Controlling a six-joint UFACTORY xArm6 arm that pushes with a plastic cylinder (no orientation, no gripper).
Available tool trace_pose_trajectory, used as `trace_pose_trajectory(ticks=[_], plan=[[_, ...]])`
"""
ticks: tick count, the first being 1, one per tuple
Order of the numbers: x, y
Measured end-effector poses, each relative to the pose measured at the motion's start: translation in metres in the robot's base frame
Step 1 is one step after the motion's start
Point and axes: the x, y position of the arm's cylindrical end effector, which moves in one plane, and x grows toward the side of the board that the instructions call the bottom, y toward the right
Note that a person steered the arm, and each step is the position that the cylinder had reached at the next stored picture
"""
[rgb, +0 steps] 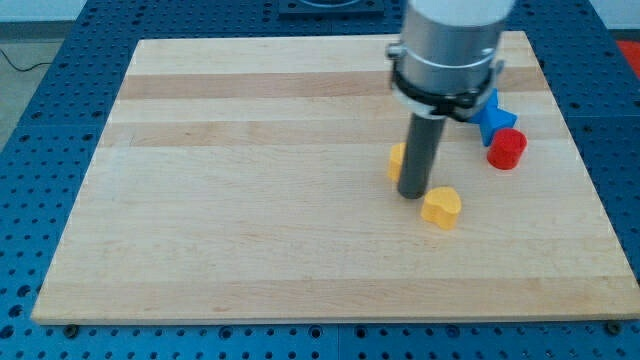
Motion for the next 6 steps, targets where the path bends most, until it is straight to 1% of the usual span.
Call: trace_pose_trajectory(ticks=[1,2,3,4,5,6], plan=[[-0.001,0.016],[-0.002,0.061],[-0.002,0.121],[0.004,0.147],[0.017,0.109],[0.023,0.042]])
